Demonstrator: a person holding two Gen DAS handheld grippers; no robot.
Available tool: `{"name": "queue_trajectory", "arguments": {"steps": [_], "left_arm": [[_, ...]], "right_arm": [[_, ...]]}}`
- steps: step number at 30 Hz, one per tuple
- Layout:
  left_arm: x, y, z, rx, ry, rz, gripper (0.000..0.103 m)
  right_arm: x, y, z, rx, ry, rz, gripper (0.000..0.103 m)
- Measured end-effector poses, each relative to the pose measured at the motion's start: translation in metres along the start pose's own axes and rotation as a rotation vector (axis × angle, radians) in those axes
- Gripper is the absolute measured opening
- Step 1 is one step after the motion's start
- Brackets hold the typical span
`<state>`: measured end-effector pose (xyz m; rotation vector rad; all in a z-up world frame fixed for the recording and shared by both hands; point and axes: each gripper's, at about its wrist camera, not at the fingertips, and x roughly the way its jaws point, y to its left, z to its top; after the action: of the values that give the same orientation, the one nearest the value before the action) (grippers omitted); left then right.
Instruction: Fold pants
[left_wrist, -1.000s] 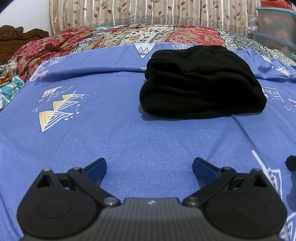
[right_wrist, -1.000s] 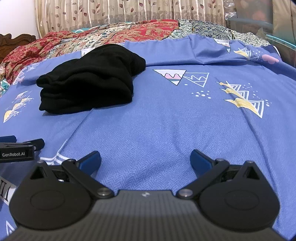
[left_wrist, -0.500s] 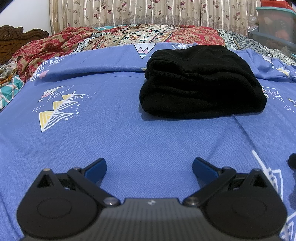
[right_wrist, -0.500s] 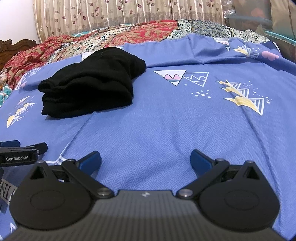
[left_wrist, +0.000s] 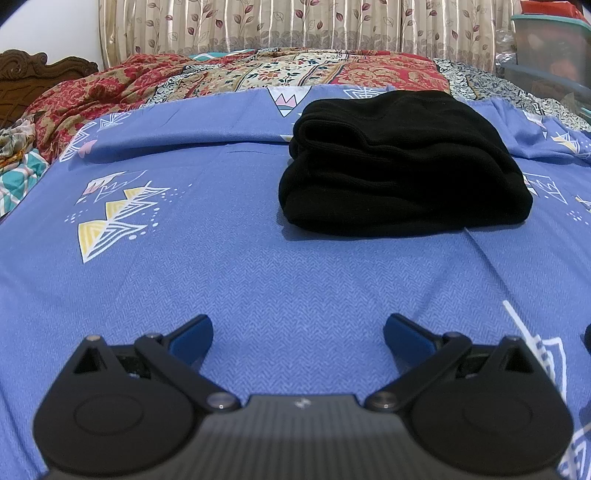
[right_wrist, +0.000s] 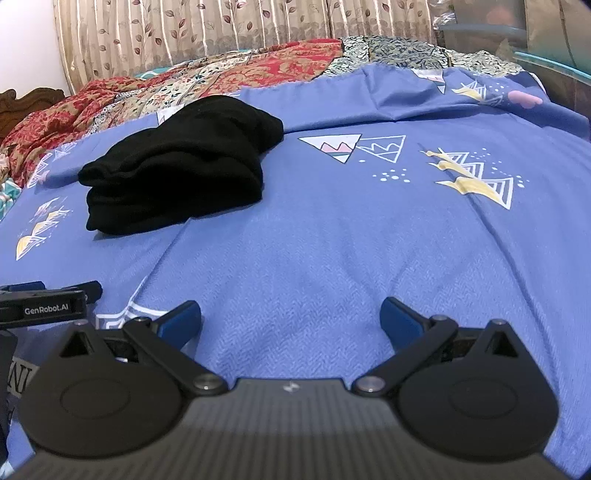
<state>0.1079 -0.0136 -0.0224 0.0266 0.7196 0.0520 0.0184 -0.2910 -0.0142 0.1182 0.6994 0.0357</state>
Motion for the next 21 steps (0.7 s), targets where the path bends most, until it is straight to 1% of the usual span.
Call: {"name": "queue_trajectory", "arguments": {"steps": [4,7,9,12,14,18,21], "left_arm": [[0.0,-0.001,0.0,0.002,-0.001,0.003,0.103],[0.0,0.0,-0.001,-0.008,-0.001,-0.005,0.103],[0.001,-0.002,-0.001,-0.009,-0.001,0.003,0.103],[-0.001,-0.006,-0.001,0.004,-0.002,0.021,0.103],[-0.003,-0.001,0.0,-0.02,0.023,-0.006,0.103],[-0.023,0.007,-0.001,-0.042,0.119,-0.086,0.103],[-0.042,0.011,-0.011,-0.04,0.174,-0.14,0.103]], "right_arm": [[-0.007,0.006,-0.002,0.015,0.02,-0.019,0.103],[-0.018,0.011,-0.008,0.022,0.044,-0.011,0.103],[-0.026,0.013,-0.012,0.051,0.069,0.007,0.103],[-0.036,0.015,-0.014,0.108,0.113,0.068,0.103],[-0.042,0.017,-0.015,0.127,0.141,0.1,0.103],[-0.049,0.019,-0.013,0.179,0.185,0.139,0.103],[-0.053,0.023,-0.012,0.214,0.216,0.142,0.103]]}}
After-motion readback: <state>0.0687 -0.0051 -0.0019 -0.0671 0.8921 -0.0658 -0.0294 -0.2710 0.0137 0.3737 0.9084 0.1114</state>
